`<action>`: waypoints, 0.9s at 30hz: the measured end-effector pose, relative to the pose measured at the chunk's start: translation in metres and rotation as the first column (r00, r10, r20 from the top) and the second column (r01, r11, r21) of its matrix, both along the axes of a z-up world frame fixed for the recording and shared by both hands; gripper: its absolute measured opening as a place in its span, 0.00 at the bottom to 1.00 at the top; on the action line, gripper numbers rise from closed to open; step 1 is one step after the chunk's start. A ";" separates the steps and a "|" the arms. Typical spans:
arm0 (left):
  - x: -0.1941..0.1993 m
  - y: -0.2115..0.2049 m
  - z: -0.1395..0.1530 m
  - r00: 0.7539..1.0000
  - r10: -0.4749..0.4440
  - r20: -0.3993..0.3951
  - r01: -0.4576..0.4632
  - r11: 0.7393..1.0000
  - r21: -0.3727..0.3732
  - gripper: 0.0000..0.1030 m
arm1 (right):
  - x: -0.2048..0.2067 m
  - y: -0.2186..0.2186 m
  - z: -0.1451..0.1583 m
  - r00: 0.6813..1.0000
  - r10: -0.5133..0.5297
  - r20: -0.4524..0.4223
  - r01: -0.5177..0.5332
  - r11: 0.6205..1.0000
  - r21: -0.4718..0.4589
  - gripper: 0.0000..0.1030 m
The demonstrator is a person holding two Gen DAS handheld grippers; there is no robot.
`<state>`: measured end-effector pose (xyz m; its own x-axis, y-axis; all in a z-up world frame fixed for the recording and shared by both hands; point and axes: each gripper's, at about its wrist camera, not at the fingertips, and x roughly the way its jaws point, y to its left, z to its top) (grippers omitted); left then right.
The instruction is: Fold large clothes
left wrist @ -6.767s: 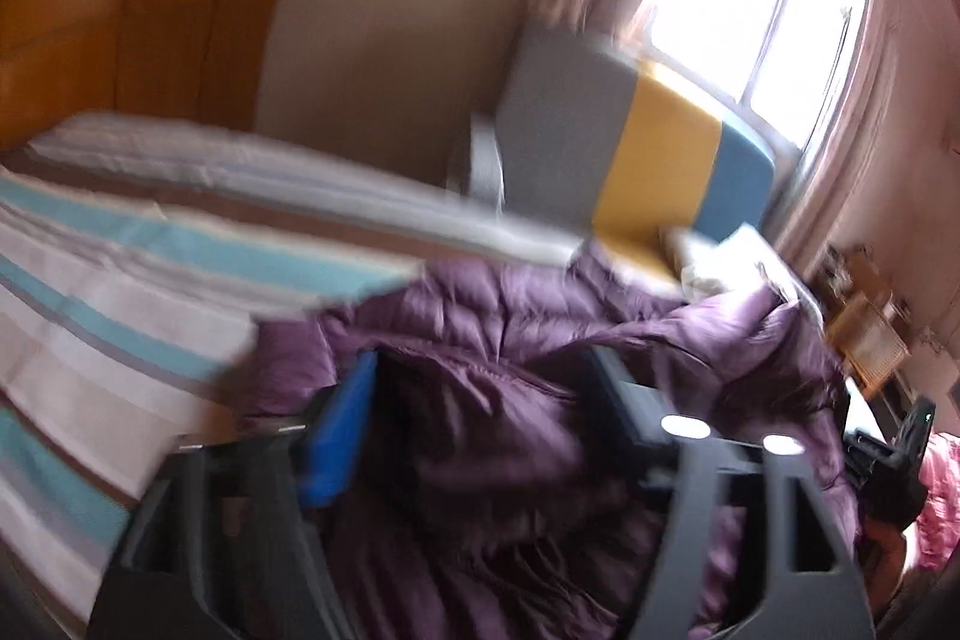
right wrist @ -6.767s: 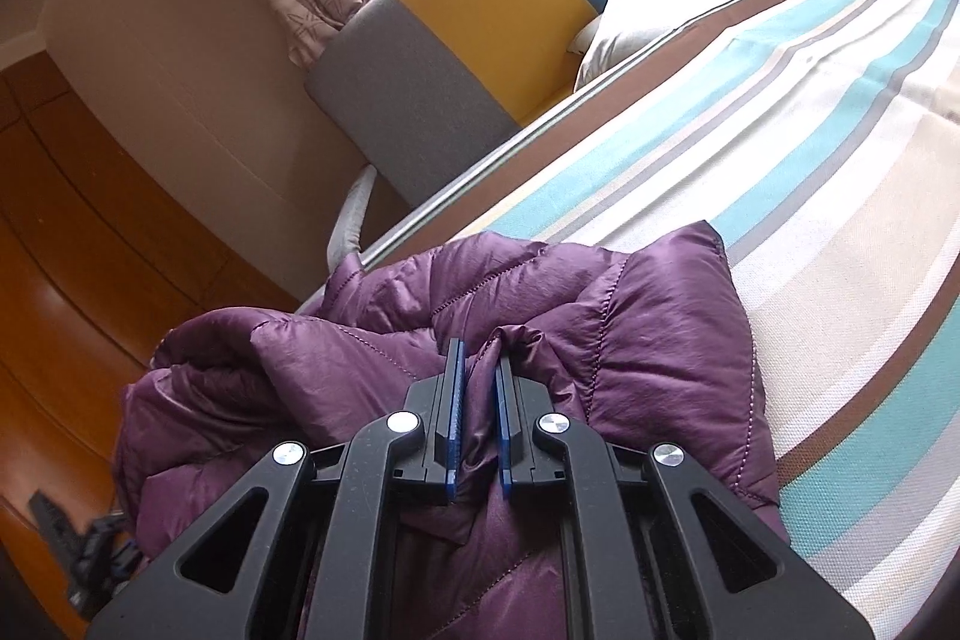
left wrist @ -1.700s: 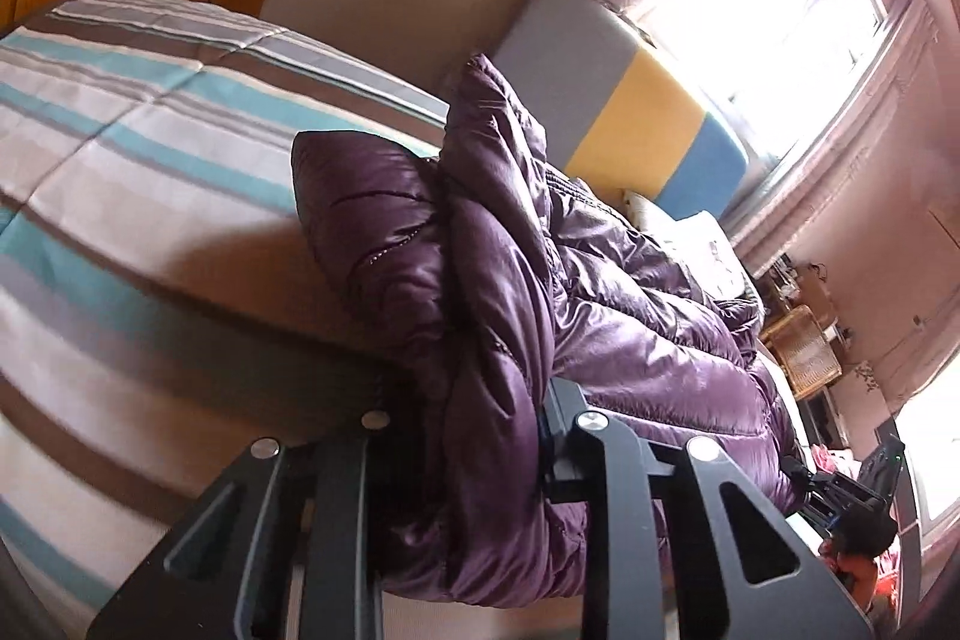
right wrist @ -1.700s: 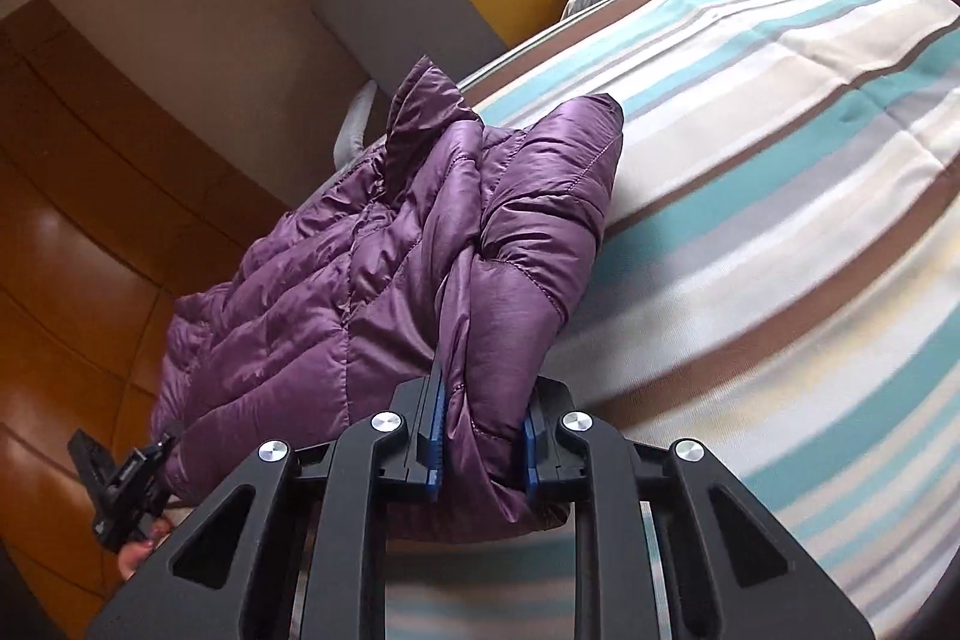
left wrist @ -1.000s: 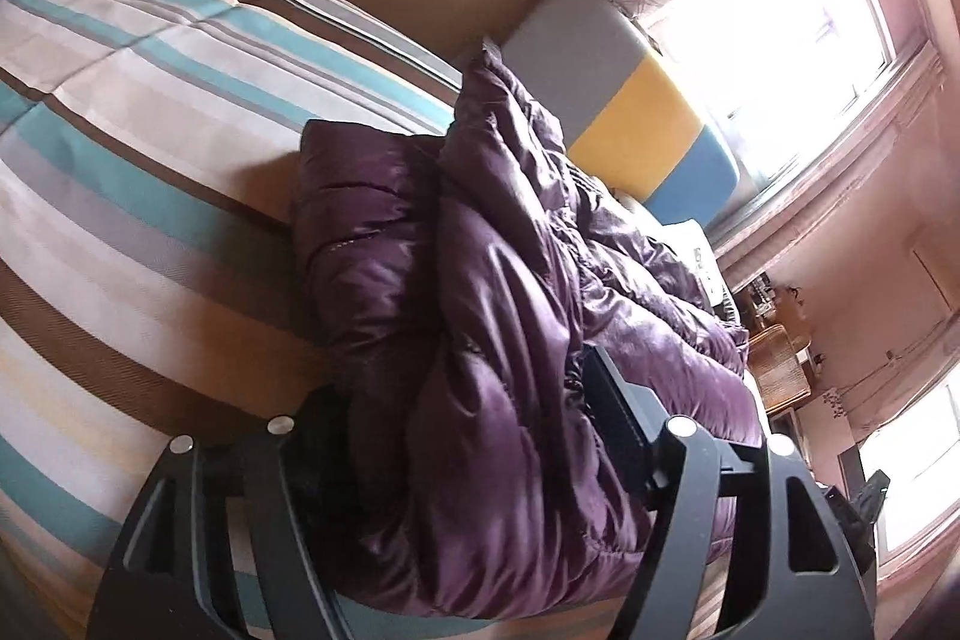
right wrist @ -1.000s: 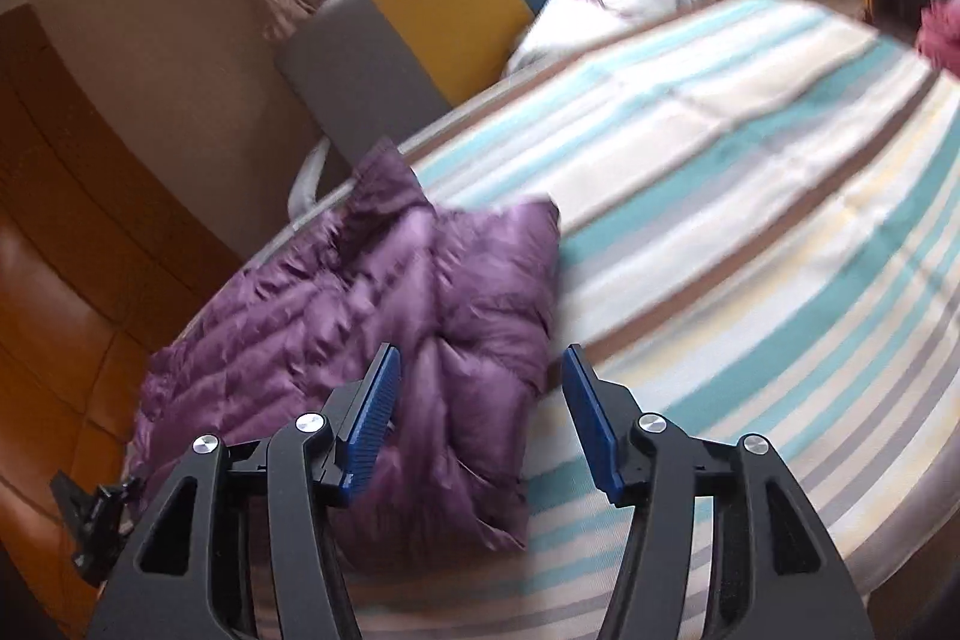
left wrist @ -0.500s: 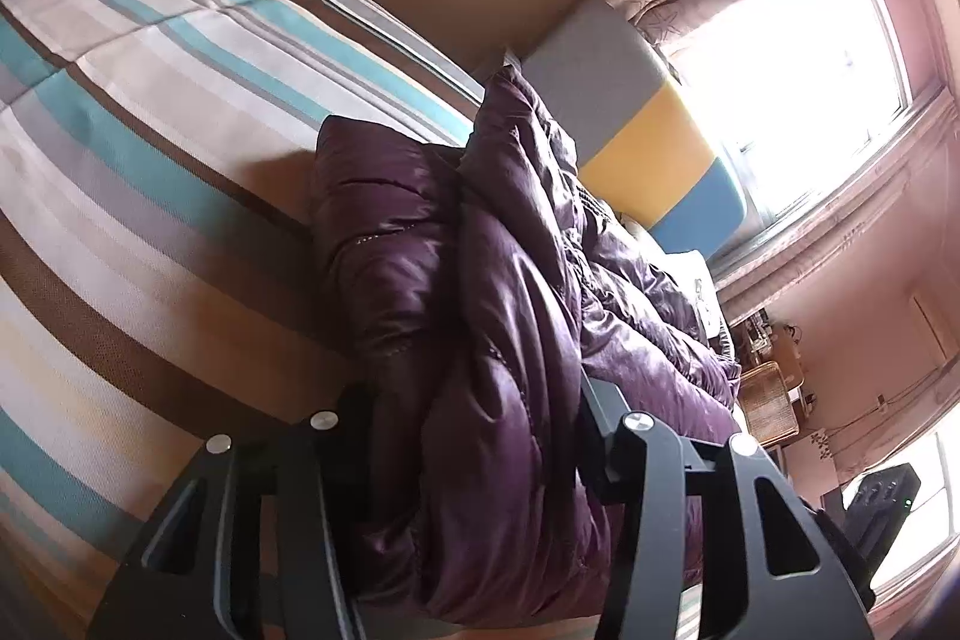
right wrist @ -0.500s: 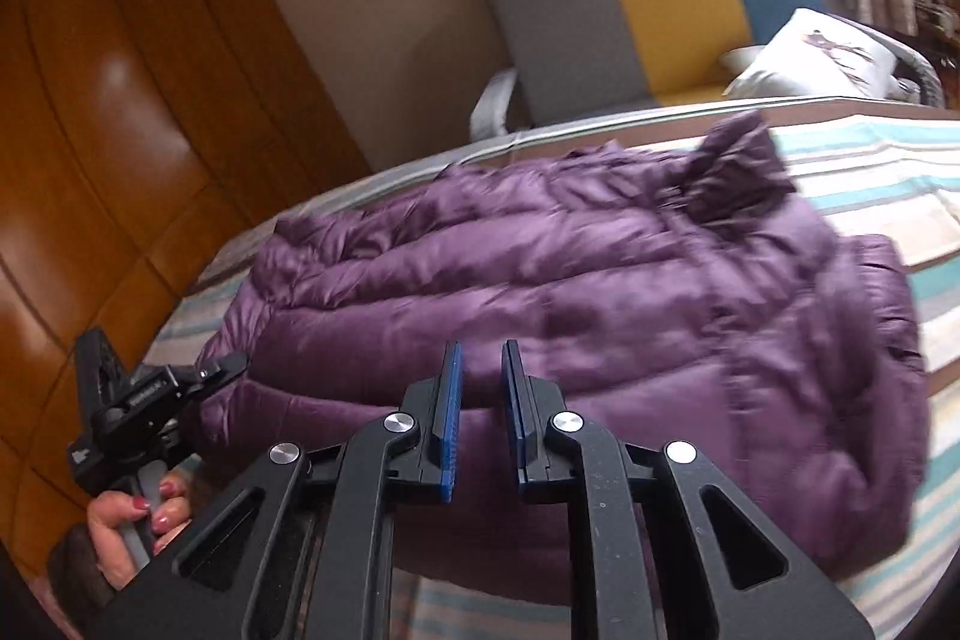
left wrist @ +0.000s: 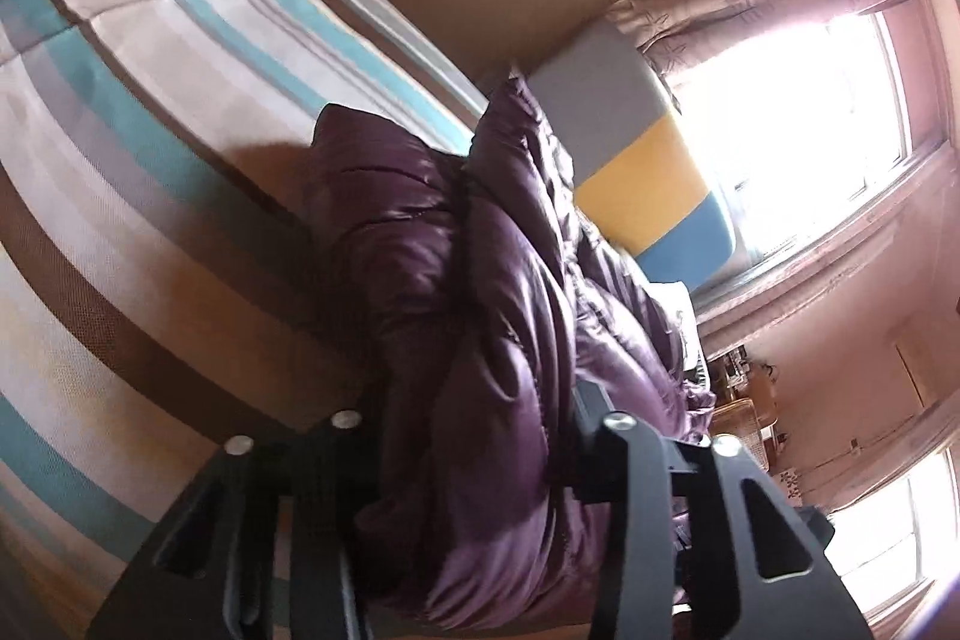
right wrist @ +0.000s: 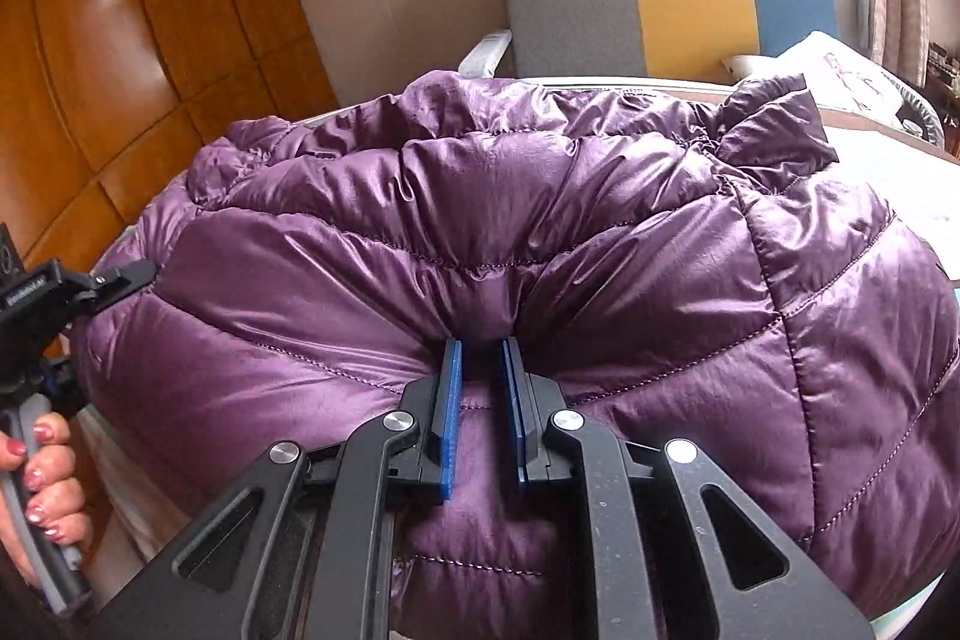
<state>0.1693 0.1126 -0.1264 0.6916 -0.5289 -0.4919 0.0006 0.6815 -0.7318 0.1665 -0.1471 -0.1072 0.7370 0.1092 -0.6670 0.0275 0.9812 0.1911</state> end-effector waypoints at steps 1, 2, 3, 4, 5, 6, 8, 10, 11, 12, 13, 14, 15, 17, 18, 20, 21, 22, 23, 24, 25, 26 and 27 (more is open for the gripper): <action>-0.003 -0.003 0.007 1.000 0.002 0.020 -0.002 1.000 0.009 0.29 | 0.000 0.000 0.000 1.000 -0.003 0.004 0.003 1.000 0.003 0.14; -0.007 -0.006 0.013 0.999 0.004 0.042 -0.005 1.000 0.017 0.28 | -0.001 0.000 -0.001 1.000 -0.006 0.007 0.006 1.000 0.009 0.14; -0.010 -0.009 0.020 0.998 0.005 0.065 -0.006 1.000 0.026 0.27 | -0.002 0.000 -0.003 1.000 -0.008 0.009 0.008 1.000 0.015 0.14; -0.013 -0.013 0.028 0.996 0.005 0.091 -0.009 0.999 0.041 0.27 | -0.004 -0.004 -0.004 1.000 -0.008 0.010 0.008 1.000 0.020 0.14; -0.015 -0.016 0.034 0.994 0.004 0.111 -0.010 0.998 0.056 0.27 | -0.005 -0.006 -0.004 1.000 -0.008 0.011 0.008 1.000 0.025 0.14; -0.019 -0.020 0.043 0.990 -0.002 0.138 -0.009 0.997 0.077 0.26 | -0.006 -0.008 -0.004 1.000 -0.008 0.012 0.008 1.000 0.029 0.14; -0.024 -0.029 0.058 0.982 -0.017 0.187 -0.006 0.993 0.121 0.26 | -0.007 -0.009 -0.004 1.000 -0.010 0.011 0.010 0.999 0.039 0.14; -0.030 -0.042 0.074 0.969 -0.043 0.243 -0.003 0.983 0.185 0.26 | -0.009 -0.014 -0.001 1.000 -0.011 0.011 0.010 0.999 0.054 0.14; -0.032 -0.046 0.079 0.963 -0.053 0.263 -0.003 0.978 0.206 0.26 | -0.009 -0.016 0.000 1.000 -0.013 0.010 0.013 0.998 0.064 0.14; -0.034 -0.049 0.085 0.958 -0.061 0.280 -0.004 0.975 0.224 0.26 | -0.010 -0.021 0.004 1.000 -0.015 0.010 0.014 0.997 0.081 0.14; -0.036 -0.053 0.090 0.953 -0.068 0.296 -0.006 0.970 0.243 0.26 | -0.013 -0.026 0.007 1.000 -0.017 0.016 0.015 0.994 0.112 0.14; -0.039 -0.057 0.095 0.947 -0.073 0.312 -0.013 0.965 0.263 0.25 | -0.016 -0.031 0.011 0.999 -0.017 0.029 0.012 0.989 0.144 0.14; -0.042 -0.058 0.099 0.943 -0.075 0.323 -0.017 0.962 0.274 0.25 | -0.021 -0.037 0.016 0.998 -0.020 0.054 0.010 0.984 0.176 0.14; -0.045 -0.063 0.107 0.936 -0.084 0.342 -0.019 0.958 0.287 0.25 | -0.032 -0.049 0.027 0.994 -0.035 0.102 0.015 0.980 0.199 0.14; -0.046 -0.065 0.111 0.933 -0.088 0.350 -0.020 0.955 0.294 0.25 | -0.036 -0.054 0.032 0.993 -0.048 0.111 0.028 0.984 0.177 0.14; -0.048 -0.073 0.119 0.925 -0.106 0.365 -0.017 0.948 0.319 0.25 | -0.041 -0.065 0.038 0.992 -0.078 0.097 0.066 0.990 0.122 0.14; -0.050 -0.077 0.123 0.921 -0.114 0.372 -0.018 0.943 0.332 0.25 | -0.044 -0.075 0.039 0.990 -0.108 0.087 0.099 0.990 0.102 0.14; -0.051 -0.081 0.126 0.918 -0.118 0.378 -0.019 0.940 0.341 0.25 | -0.047 -0.083 0.039 0.988 -0.132 0.082 0.125 0.988 0.091 0.14; -0.053 -0.087 0.131 0.913 -0.128 0.388 -0.018 0.935 0.353 0.25 | -0.050 -0.089 0.038 0.986 -0.148 0.079 0.141 0.986 0.085 0.14; -0.054 -0.092 0.134 0.909 -0.136 0.394 -0.018 0.932 0.362 0.25 | -0.054 -0.097 0.037 0.983 -0.169 0.073 0.164 0.984 0.074 0.14; -0.056 -0.097 0.137 0.905 -0.143 0.400 -0.018 0.928 0.373 0.25 | -0.057 -0.105 0.036 0.979 -0.192 0.066 0.187 0.980 0.065 0.14; -0.057 -0.105 0.140 0.900 -0.154 0.408 -0.018 0.922 0.388 0.25 | -0.060 -0.112 0.035 0.976 -0.208 0.059 0.204 0.977 0.061 0.14; -0.059 -0.110 0.143 0.896 -0.163 0.414 -0.018 0.917 0.398 0.25 | -0.062 -0.116 0.034 0.975 -0.218 0.050 0.216 0.975 0.056 0.14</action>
